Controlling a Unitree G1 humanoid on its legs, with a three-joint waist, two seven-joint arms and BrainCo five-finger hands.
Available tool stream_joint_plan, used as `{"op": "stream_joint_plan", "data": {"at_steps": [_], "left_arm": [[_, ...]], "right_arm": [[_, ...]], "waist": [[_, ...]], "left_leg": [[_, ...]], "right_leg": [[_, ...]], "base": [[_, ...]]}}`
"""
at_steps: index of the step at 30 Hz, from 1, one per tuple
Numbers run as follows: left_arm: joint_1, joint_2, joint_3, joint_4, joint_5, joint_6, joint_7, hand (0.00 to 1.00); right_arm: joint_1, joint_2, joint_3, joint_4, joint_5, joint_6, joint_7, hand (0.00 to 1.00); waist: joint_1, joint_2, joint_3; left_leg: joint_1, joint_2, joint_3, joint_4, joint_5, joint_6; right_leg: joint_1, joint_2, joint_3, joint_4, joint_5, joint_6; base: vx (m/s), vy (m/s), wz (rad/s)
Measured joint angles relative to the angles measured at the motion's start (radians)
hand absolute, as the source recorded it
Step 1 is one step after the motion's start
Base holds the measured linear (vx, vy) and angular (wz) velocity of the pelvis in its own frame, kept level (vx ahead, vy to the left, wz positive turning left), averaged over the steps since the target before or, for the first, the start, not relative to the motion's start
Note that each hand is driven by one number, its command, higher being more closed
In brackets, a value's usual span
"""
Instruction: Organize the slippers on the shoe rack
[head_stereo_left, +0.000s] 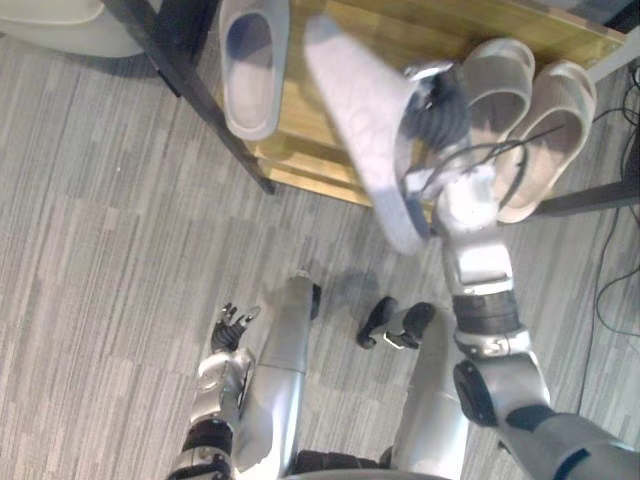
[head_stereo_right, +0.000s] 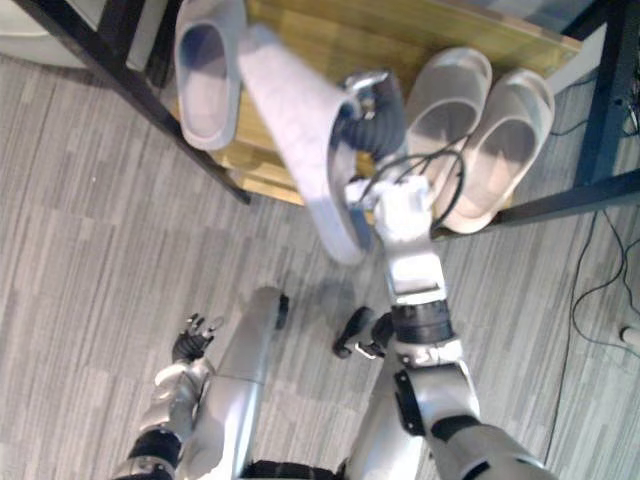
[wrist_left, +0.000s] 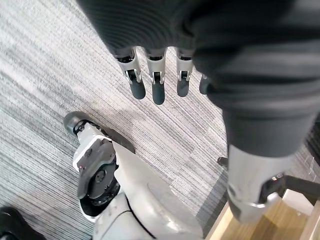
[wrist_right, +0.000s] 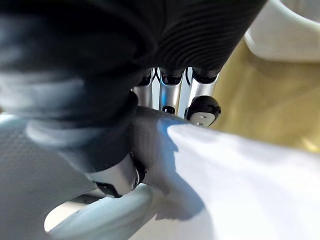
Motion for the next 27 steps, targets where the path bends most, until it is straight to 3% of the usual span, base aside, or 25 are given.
{"op": "stream_joint_plan", "data": {"at_steps": [6,13,27], "left_arm": [[-0.011,-0.011,-0.004,-0.009,-0.049,0.002,0.001,0.00],[-0.032,-0.047,-0.013,-0.021,-0.083,0.001,0.003,0.00],[-0.053,-0.079,-0.061,-0.036,-0.166,-0.008,0.028,0.00]], "right_arm": [[-0.129,0.037,-0.095,0.042,-0.080,0.066,-0.140,1.00],[-0.211,0.037,-0.161,0.165,-0.118,0.129,-0.192,1.00],[-0.339,0.017,-0.196,0.391,-0.116,0.133,-0.257,1.00]], "waist": [[0.017,0.011,-0.001],[0.054,0.039,-0.015],[0.075,0.081,-0.036]], "left_leg": [[-0.037,-0.001,-0.010,0.010,0.001,-0.003],[-0.079,-0.008,-0.029,0.017,0.005,-0.011],[-0.166,-0.017,-0.053,0.046,0.014,-0.026]], "right_leg": [[-0.029,-0.001,-0.010,0.008,-0.002,-0.004],[-0.059,-0.009,-0.024,0.023,-0.014,-0.009],[-0.138,-0.017,-0.035,0.061,-0.020,-0.021]], "base": [[0.00,-0.001,0.02],[0.00,-0.007,0.08],[0.00,-0.004,0.03]]}}
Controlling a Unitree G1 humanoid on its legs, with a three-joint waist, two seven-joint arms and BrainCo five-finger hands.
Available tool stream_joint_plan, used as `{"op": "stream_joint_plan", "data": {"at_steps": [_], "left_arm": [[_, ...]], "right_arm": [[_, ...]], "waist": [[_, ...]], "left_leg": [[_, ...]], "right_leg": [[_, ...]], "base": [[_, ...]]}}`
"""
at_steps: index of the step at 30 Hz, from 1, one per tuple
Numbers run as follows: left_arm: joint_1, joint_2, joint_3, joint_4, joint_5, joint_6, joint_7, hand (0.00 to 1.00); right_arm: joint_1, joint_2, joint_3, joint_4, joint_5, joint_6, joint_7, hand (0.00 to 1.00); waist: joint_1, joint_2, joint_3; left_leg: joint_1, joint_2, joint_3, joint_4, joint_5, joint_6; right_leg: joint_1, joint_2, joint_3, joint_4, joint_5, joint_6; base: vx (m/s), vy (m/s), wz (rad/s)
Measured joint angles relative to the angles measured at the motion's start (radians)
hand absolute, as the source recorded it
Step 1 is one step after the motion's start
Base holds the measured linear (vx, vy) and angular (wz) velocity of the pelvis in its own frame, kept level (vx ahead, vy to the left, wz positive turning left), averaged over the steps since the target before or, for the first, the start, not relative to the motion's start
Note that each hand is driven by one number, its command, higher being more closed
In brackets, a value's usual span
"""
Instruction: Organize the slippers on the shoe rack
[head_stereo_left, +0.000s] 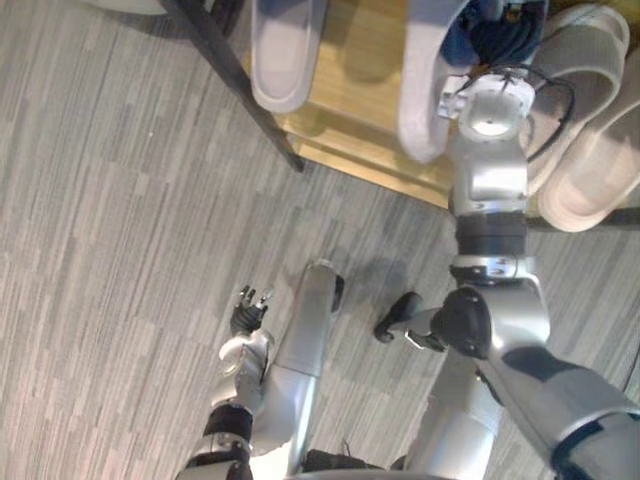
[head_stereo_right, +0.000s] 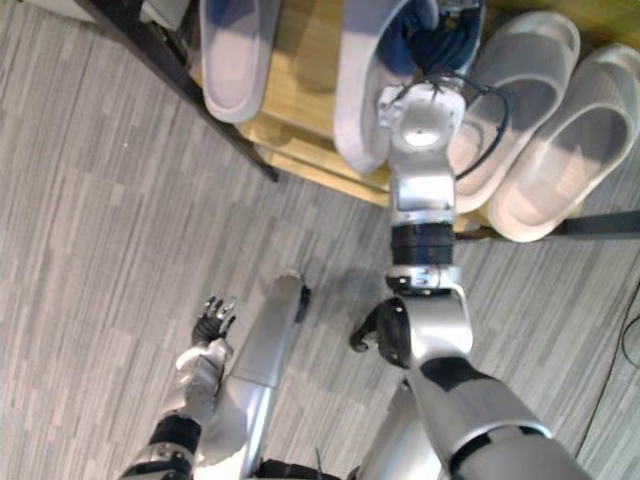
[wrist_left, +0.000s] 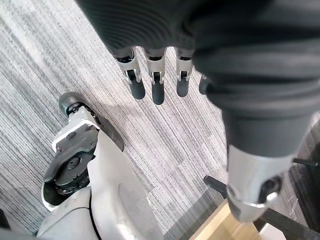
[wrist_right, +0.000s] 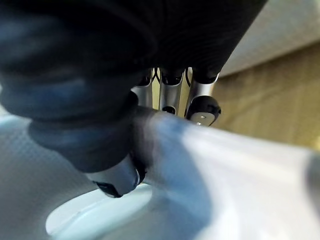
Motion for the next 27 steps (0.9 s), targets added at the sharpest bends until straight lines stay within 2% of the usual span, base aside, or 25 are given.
{"op": "stream_joint_plan", "data": {"at_steps": [1,4,8,15,17,20,27], "left_arm": [[-0.004,-0.002,-0.002,-0.001,-0.001,0.000,0.000,0.00],[-0.017,-0.014,-0.003,0.001,-0.011,-0.001,0.010,0.00],[-0.032,-0.018,-0.002,0.015,-0.028,-0.001,0.012,0.00],[-0.034,-0.017,-0.001,0.018,-0.040,-0.001,0.012,0.00],[-0.034,-0.016,0.000,0.018,-0.041,-0.001,0.011,0.00],[-0.034,-0.013,0.000,0.020,-0.040,-0.001,0.010,0.00],[-0.035,-0.009,0.000,0.026,-0.041,-0.001,0.011,0.00]], "right_arm": [[-0.004,-0.006,0.000,0.003,0.000,0.000,0.000,0.00],[-0.015,-0.022,0.001,0.018,0.003,0.000,-0.001,0.00],[-0.026,-0.016,0.002,0.038,0.038,-0.001,-0.001,0.00],[-0.024,0.067,-0.004,0.038,0.169,-0.004,0.000,0.00],[-0.019,0.110,-0.025,0.035,0.205,-0.019,0.000,0.00],[-0.013,0.132,-0.044,0.033,0.237,-0.033,0.002,0.00],[0.012,0.131,-0.045,0.030,0.257,-0.068,0.001,0.00]], "waist": [[0.005,0.001,-0.001],[0.017,0.001,-0.001],[0.019,0.001,-0.001],[0.017,0.001,-0.001],[0.017,0.001,-0.001],[0.016,0.001,-0.001],[0.013,0.000,0.000]], "left_leg": [[-0.005,0.000,0.001,0.002,0.000,0.000],[-0.006,0.000,0.000,0.003,0.001,-0.002],[-0.007,0.000,-0.001,0.003,0.002,-0.003],[-0.007,0.004,0.001,0.003,0.002,-0.003],[-0.007,0.013,0.001,0.002,0.002,-0.003],[-0.007,0.017,0.003,0.002,0.002,-0.003],[-0.003,0.018,0.004,-0.008,0.003,-0.005]], "right_leg": [[-0.005,-0.001,0.001,0.004,0.000,0.000],[-0.007,-0.001,0.001,0.005,0.000,0.001],[-0.008,-0.001,0.000,0.005,0.000,0.000],[-0.010,0.004,0.002,0.001,0.004,-0.007],[-0.011,0.016,0.003,-0.007,0.003,-0.002],[-0.011,0.018,0.004,-0.010,0.005,-0.002],[-0.011,0.023,0.005,-0.015,0.006,-0.001]], "base": [[0.00,0.000,0.00],[0.00,0.000,0.00],[0.00,0.000,0.00],[0.00,0.003,-0.01],[-0.01,0.022,-0.10],[-0.01,0.024,-0.06],[0.00,0.000,0.00]]}}
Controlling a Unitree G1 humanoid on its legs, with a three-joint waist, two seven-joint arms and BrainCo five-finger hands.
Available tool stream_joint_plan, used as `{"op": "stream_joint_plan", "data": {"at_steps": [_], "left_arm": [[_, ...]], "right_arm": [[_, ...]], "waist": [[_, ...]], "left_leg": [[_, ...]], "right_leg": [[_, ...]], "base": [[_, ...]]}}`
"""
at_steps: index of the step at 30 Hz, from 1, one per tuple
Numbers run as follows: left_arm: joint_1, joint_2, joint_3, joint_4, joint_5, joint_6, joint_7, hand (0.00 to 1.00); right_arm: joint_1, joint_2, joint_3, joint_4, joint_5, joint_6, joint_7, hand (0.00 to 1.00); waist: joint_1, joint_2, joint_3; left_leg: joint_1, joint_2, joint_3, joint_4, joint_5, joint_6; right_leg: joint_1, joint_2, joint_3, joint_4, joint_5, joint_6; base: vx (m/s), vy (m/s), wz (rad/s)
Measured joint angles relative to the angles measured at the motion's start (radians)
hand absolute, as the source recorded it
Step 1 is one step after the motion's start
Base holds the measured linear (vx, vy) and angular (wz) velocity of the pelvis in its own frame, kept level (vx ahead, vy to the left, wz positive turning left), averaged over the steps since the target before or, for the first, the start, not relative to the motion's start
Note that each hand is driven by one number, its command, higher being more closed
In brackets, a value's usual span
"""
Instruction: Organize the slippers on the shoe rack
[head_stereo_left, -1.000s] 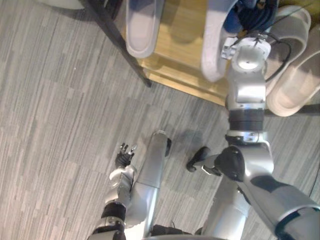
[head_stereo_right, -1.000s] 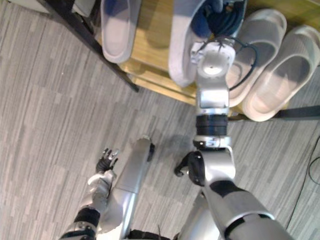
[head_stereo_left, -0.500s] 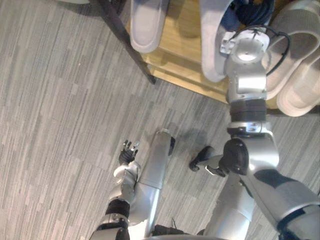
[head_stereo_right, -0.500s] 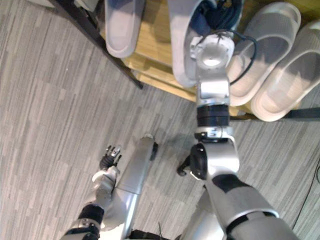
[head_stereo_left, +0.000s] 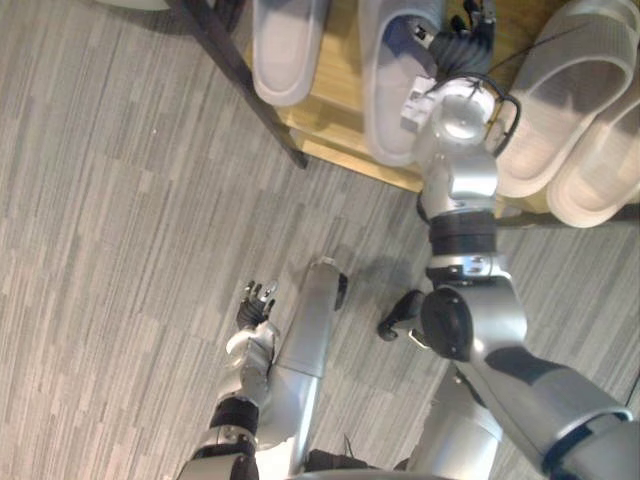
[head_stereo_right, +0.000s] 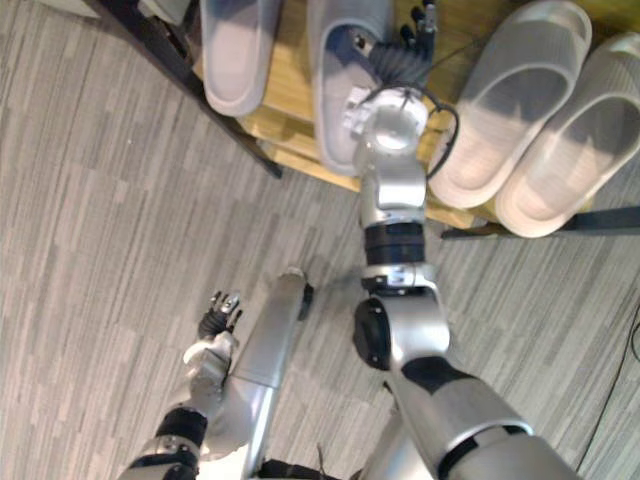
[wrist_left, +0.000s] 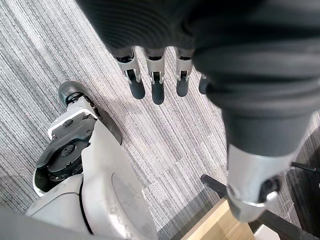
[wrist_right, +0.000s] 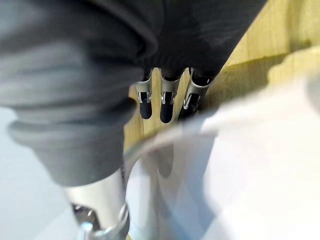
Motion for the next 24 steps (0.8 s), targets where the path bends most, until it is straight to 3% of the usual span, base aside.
{"op": "stream_joint_plan", "data": {"at_steps": [11,16,24], "left_arm": [[-0.001,0.017,-0.001,0.012,0.000,0.001,0.000,0.00],[-0.001,0.041,0.001,0.011,0.001,0.002,0.001,0.00],[0.002,0.057,0.001,0.009,0.005,0.008,-0.001,0.00]], "right_arm": [[0.082,0.008,0.006,-0.059,0.061,-0.014,0.001,0.00],[0.172,0.072,0.019,-0.126,0.066,-0.017,0.018,0.00],[0.268,0.115,0.091,-0.219,0.065,-0.014,0.051,0.00]], "waist": [[-0.019,-0.008,0.004],[-0.035,-0.038,0.021],[-0.050,-0.057,0.028]], "left_leg": [[0.026,0.015,0.005,-0.028,0.003,-0.004],[0.070,0.019,0.011,-0.059,0.006,-0.007],[0.091,0.020,0.012,-0.075,0.006,-0.008]], "right_leg": [[0.018,0.019,0.005,-0.032,0.014,0.014],[0.053,0.027,0.008,-0.057,0.016,0.019],[0.072,0.029,0.007,-0.068,0.017,0.019]], "base": [[0.00,0.011,-0.03],[0.00,0.008,-0.02],[0.00,0.000,0.00]]}}
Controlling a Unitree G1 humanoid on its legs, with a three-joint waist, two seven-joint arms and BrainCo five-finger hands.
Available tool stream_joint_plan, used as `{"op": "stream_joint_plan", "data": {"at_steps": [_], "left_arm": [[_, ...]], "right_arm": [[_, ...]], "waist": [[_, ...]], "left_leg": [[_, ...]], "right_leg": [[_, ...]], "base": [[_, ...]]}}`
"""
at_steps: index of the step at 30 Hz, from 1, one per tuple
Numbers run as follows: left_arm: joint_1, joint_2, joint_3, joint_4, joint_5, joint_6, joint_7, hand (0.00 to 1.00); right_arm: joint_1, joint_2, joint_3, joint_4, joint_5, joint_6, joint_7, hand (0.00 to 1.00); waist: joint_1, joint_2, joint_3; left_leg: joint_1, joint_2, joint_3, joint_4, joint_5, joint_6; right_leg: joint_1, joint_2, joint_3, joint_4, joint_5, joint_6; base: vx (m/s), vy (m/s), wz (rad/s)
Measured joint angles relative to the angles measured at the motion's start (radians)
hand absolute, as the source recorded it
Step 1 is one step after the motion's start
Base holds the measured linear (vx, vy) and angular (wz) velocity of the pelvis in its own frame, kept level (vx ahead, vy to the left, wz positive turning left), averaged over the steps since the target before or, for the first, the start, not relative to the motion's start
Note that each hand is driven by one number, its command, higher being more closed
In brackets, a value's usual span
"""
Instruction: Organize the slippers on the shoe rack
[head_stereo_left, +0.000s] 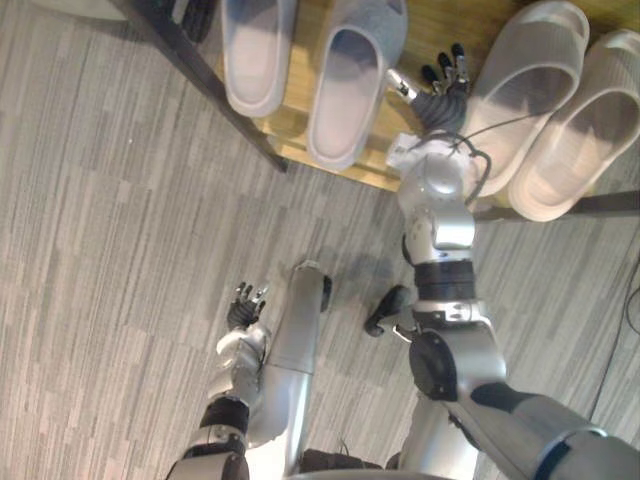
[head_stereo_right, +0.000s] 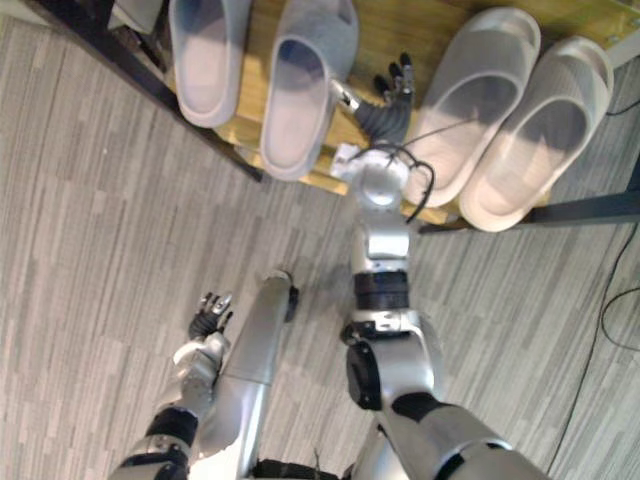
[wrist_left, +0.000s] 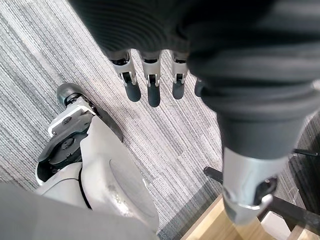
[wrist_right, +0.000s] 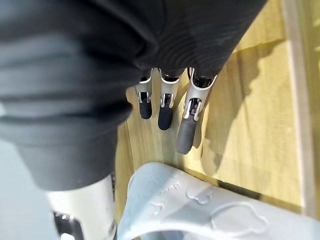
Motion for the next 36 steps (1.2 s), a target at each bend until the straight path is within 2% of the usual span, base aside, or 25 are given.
{"op": "stream_joint_plan", "data": {"at_steps": [8,19,23,28,36], "left_arm": [[0.004,0.004,0.009,-0.020,0.010,0.019,-0.002,0.00],[0.004,0.006,0.011,-0.026,0.037,0.040,-0.002,0.00],[0.004,0.002,0.009,-0.031,0.038,0.041,-0.002,0.00],[0.003,-0.009,0.005,-0.040,0.037,0.041,-0.003,0.00],[0.003,-0.014,-0.003,-0.043,0.034,0.044,-0.006,0.00]], "right_arm": [[0.068,0.000,0.058,-0.055,-0.003,0.012,0.041,0.00],[0.079,0.000,0.117,-0.059,0.047,-0.002,0.052,0.00],[0.066,0.000,0.119,-0.057,0.105,-0.007,0.066,0.00],[0.015,0.002,0.118,-0.031,0.211,-0.008,0.072,0.00],[-0.066,0.006,0.051,0.031,0.251,-0.023,0.033,0.00]], "waist": [[-0.003,-0.019,0.010],[-0.011,-0.023,0.012],[-0.007,-0.026,0.014],[0.011,-0.025,0.014],[0.020,-0.021,0.015]], "left_leg": [[0.020,-0.004,-0.004,-0.023,0.008,-0.006],[0.030,-0.022,-0.035,-0.067,0.033,-0.022],[0.029,-0.034,-0.044,-0.086,0.046,-0.031],[0.021,-0.042,-0.058,-0.094,0.055,-0.037],[0.008,-0.059,-0.072,-0.084,0.060,-0.041]], "right_leg": [[0.024,0.000,-0.010,-0.016,-0.001,0.002],[0.050,-0.016,-0.048,-0.034,-0.009,0.015],[0.050,-0.028,-0.058,-0.033,-0.014,0.024],[0.050,-0.036,-0.073,-0.032,-0.016,0.024],[0.048,-0.054,-0.087,-0.008,-0.033,0.010]], "base": [[0.00,0.005,0.03],[0.00,-0.006,0.11],[-0.01,-0.009,0.12],[-0.02,0.003,0.09],[-0.01,0.015,0.09]]}}
